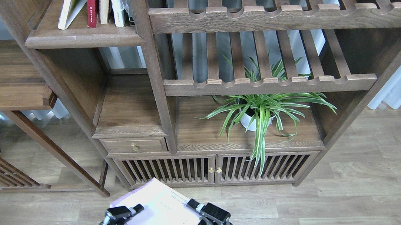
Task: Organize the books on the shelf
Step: 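Release the right gripper and lift the white book with the left gripper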
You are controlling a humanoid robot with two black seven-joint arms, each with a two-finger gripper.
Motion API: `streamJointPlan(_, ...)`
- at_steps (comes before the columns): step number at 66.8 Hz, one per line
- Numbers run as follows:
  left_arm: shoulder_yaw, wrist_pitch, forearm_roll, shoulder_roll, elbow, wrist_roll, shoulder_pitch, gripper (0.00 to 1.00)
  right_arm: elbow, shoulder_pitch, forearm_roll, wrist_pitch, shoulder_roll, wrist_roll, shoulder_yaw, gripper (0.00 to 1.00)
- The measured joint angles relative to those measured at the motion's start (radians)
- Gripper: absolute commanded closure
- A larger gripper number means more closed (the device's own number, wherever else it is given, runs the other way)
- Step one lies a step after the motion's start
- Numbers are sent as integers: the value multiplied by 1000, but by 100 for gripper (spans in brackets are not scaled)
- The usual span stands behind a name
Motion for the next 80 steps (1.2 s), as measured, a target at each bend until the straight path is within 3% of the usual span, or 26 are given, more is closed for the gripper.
streamJointPlan(13, 0, -1, 43, 144, -1, -1, -64, 100, -48, 20, 0, 0, 0, 0, 30, 1)
streamJointPlan(20, 3, -1, 97, 299, -1, -2, -145, 100, -54, 21, 0, 0, 0, -1, 45, 1)
streamJointPlan(33, 12, -1, 150, 598, -23, 10, -365, 100, -58, 30, 2, -1, 0, 0, 53, 1)
streamJointPlan(39, 12, -1, 164, 711, -26, 49, -502, 100, -69, 48, 3, -1, 0, 2, 64, 1)
streamJointPlan(52, -12, -1, 164, 745, -17, 168, -693, 99, -71, 63, 4, -1, 0, 1, 71, 1)
streamJointPlan(61, -22, -1, 163, 746, -9, 207, -846, 99, -71, 63, 4, -1, 0, -1, 71, 1)
streamJointPlan(62, -22, -1, 163, 741, -3, 232, -908, 99, -68, 63, 4, -1, 0, -1, 71, 1)
streamJointPlan(71, -25, -1, 162, 715, 17, 316, -1063, 99, -63, 61, 5, -1, 0, -1, 71, 1)
streamJointPlan(80, -30, -1, 176, 657, 78, 349, -1169, 99, -62, 61, 4, -1, 0, -1, 71, 1)
